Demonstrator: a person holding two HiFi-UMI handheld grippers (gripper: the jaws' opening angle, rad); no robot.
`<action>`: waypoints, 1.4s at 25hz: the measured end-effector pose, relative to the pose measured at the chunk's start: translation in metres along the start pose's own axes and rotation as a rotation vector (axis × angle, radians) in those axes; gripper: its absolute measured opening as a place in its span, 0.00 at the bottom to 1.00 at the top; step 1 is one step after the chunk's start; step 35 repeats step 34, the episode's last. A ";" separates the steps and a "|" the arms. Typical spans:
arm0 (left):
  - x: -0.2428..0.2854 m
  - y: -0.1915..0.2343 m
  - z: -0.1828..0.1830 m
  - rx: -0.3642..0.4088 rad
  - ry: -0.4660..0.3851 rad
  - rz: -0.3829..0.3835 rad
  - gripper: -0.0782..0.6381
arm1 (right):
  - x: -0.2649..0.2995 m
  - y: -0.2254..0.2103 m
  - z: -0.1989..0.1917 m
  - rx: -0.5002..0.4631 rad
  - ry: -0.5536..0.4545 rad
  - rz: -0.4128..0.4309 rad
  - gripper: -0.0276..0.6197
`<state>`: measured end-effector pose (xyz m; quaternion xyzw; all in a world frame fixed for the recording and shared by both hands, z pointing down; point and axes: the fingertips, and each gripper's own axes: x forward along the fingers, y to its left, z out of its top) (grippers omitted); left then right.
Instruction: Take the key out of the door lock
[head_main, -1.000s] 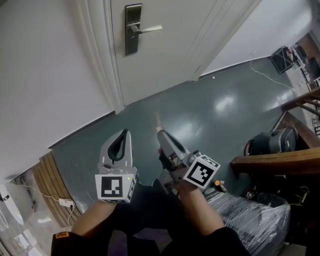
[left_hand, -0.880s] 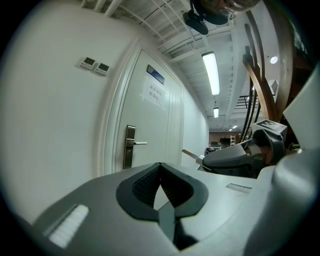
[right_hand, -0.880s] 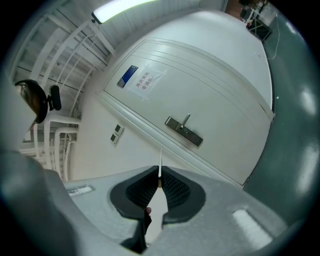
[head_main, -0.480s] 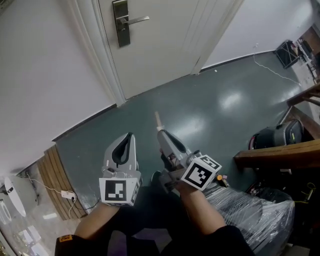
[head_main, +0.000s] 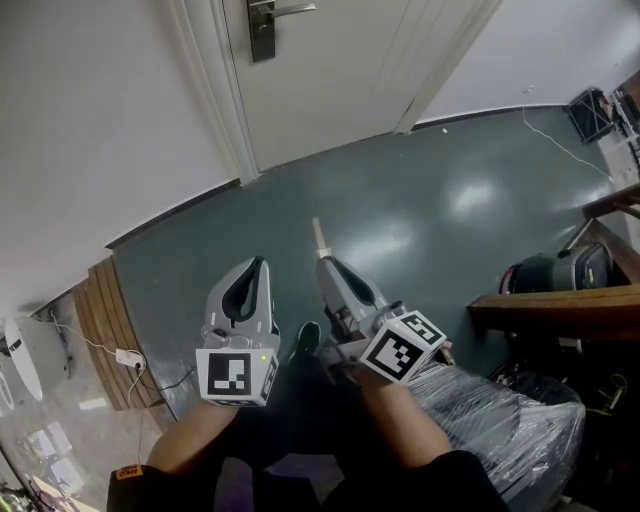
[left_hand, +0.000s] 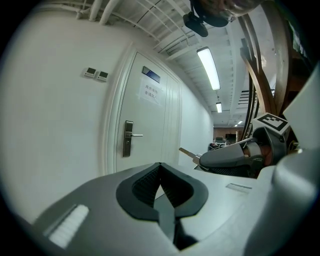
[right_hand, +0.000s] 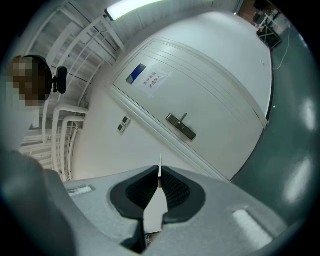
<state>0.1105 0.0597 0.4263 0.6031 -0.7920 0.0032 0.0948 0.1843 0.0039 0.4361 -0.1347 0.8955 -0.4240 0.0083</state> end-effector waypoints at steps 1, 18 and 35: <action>-0.002 0.000 -0.002 -0.004 0.003 0.003 0.13 | -0.002 0.000 -0.003 0.002 0.004 -0.001 0.06; 0.005 -0.009 -0.009 0.013 -0.012 0.001 0.13 | -0.012 -0.011 -0.001 -0.056 -0.010 -0.043 0.06; 0.025 -0.019 -0.011 0.007 -0.002 -0.030 0.13 | -0.010 -0.024 0.008 -0.037 -0.009 -0.050 0.06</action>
